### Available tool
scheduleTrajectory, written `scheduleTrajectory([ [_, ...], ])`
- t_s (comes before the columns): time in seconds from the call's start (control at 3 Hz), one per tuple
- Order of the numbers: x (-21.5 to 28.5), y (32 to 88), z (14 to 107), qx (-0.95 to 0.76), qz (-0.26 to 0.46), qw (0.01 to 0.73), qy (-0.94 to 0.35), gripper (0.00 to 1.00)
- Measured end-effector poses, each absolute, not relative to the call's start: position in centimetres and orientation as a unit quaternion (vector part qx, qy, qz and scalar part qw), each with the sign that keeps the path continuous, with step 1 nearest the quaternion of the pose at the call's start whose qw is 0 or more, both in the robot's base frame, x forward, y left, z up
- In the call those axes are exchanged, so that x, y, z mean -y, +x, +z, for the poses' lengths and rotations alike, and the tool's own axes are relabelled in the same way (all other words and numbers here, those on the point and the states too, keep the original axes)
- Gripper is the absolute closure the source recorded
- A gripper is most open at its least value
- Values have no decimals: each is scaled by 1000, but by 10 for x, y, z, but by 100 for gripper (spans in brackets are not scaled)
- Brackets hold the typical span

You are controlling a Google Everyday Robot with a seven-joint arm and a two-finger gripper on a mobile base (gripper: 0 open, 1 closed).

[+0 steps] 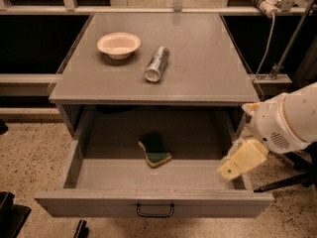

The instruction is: Pick sponge from top drawer and place on counter

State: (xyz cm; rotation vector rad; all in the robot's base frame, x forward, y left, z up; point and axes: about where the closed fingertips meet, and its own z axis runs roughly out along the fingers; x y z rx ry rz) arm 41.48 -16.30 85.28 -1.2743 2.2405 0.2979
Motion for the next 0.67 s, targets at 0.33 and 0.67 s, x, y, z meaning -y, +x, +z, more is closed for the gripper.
scheduleTrajectory([
  [0.33, 176, 462, 832, -844, 112, 314, -421, 0],
  [0.67, 177, 470, 836, -842, 103, 328, -416, 0],
])
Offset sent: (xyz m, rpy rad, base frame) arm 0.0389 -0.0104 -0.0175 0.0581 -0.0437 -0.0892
